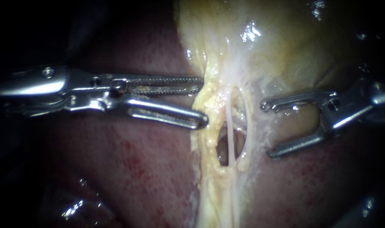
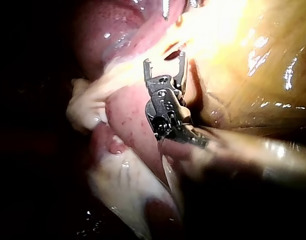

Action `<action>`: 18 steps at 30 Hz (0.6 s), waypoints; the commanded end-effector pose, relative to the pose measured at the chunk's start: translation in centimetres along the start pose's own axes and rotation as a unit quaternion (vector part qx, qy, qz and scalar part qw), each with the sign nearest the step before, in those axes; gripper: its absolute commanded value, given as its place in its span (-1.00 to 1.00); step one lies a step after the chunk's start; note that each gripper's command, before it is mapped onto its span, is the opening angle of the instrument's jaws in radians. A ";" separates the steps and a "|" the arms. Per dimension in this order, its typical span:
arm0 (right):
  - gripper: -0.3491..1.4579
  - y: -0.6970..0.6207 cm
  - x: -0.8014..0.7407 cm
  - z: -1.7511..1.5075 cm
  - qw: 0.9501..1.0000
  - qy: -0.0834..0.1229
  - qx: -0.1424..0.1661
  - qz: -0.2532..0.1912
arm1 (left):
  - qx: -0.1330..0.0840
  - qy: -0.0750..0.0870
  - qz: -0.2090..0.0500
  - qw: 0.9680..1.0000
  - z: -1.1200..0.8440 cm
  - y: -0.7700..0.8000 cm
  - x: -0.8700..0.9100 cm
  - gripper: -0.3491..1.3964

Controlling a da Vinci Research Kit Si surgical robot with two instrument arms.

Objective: Grabbing gallbladder

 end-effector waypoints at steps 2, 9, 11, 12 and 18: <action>0.04 0.00 0.00 0.00 1.000 0.000 0.000 0.000 | -0.001 0.003 0.001 1.000 0.02 0.02 0.02 -0.18; 0.04 0.00 0.00 0.00 1.000 0.000 0.000 0.000 | -0.006 0.014 -0.011 1.000 0.08 0.03 0.14 -0.24; 0.04 0.00 0.00 0.00 1.000 0.000 0.000 0.000 | -0.008 0.017 -0.016 1.000 0.11 0.03 0.17 -0.28; 0.04 0.00 0.00 0.00 1.000 0.000 0.000 0.000 | -0.009 0.018 -0.018 1.000 0.12 0.02 0.18 -0.32; 0.04 0.00 0.00 0.00 1.000 0.000 0.000 0.000 | -0.012 0.027 -0.016 0.999 0.16 0.01 0.24 -0.86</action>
